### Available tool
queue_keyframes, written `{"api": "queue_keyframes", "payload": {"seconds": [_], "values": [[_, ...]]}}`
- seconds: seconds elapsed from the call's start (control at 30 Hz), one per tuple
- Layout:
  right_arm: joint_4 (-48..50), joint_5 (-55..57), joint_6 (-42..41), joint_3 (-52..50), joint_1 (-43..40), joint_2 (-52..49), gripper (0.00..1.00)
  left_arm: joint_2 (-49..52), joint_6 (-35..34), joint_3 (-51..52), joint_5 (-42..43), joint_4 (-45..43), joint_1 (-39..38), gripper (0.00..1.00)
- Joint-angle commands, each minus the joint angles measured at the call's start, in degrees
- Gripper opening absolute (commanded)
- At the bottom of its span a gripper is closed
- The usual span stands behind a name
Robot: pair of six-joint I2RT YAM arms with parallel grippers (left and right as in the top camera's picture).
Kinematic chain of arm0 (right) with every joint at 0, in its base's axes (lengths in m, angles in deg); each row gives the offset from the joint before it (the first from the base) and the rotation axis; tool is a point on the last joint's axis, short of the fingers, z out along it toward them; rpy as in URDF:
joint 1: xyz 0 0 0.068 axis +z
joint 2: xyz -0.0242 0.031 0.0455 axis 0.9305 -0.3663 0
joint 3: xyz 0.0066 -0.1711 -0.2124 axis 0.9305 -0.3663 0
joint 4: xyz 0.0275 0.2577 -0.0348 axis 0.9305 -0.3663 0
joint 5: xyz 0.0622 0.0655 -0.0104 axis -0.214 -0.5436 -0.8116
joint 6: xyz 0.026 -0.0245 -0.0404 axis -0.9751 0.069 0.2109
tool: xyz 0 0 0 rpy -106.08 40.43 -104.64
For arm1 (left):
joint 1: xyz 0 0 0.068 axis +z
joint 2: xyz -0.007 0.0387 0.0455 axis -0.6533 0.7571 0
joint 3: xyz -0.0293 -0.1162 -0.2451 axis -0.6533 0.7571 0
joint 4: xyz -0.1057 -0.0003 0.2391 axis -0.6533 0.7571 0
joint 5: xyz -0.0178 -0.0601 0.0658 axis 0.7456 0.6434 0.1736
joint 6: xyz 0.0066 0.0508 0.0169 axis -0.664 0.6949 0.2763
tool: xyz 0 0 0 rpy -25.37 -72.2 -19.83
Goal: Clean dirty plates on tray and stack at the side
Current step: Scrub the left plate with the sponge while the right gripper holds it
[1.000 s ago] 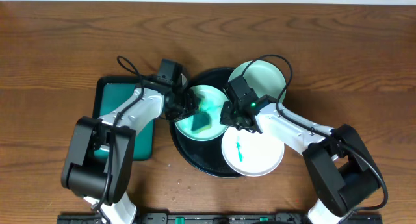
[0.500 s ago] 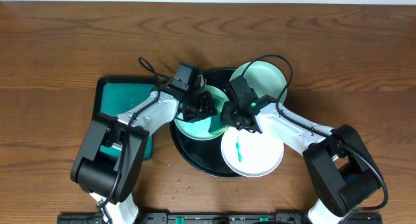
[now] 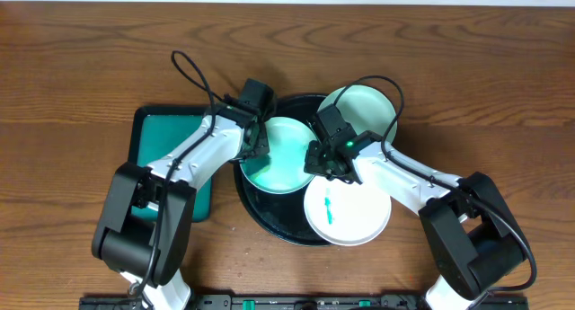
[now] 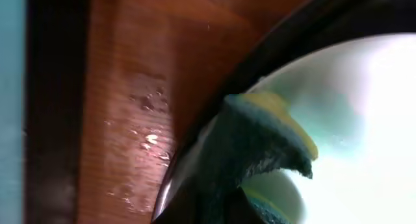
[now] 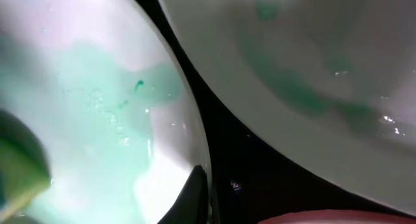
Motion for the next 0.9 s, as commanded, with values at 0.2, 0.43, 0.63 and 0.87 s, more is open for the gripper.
{"api": "queue_keyframes", "payload": {"seconds": [0.2, 0.43, 0.63, 0.87], "values": [[-2.58, 1.38, 1.60, -1.22, 0.28, -0.28, 0.01, 2.56, 4.90, -1.81, -9.01, 2.84, -2.10, 0.07], [-3.80, 1.36, 1.75, -1.22, 0.28, -0.28, 0.01, 3.96, 4.90, -1.81, 6.29, -2.19, -7.96, 0.07], [-4.66, 1.38, 1.73, -1.22, 0.28, -0.28, 0.01, 9.31, 4.83, -1.84, 17.88, -5.49, -9.66, 0.07], [-4.63, 1.40, 1.73, -1.22, 0.28, -0.28, 0.01, 11.72, 7.69, -1.84, 35.93, -8.90, -9.55, 0.07]]}}
